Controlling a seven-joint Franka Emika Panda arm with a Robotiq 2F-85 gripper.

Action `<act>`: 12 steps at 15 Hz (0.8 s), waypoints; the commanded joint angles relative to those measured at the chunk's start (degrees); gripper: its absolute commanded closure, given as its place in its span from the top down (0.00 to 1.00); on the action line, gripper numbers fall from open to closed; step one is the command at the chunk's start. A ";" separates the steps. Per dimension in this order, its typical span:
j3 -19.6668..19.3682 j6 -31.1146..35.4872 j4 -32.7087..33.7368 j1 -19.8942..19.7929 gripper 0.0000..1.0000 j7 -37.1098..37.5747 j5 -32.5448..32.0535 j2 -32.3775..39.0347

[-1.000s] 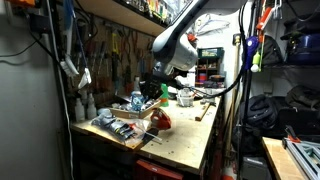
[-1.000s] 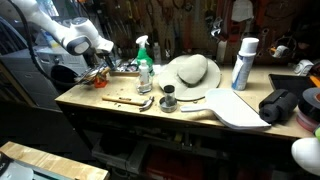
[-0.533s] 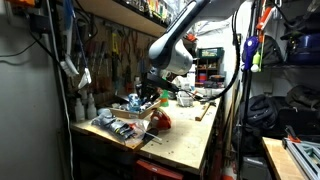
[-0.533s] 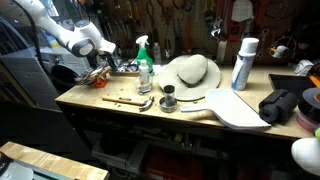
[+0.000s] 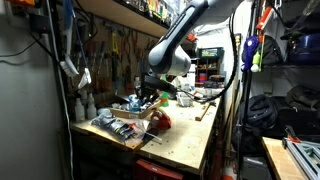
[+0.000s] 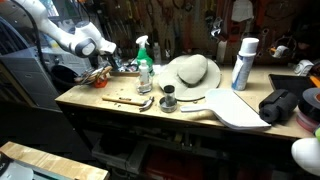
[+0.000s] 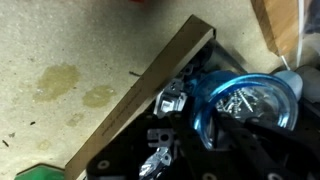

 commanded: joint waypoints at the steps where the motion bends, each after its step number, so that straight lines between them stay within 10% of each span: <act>1: -7.75 2.25 0.89 6.01 0.03 6.33 -5.96 2.07; 12: -5.89 -13.19 3.09 5.79 0.03 10.41 -10.38 0.08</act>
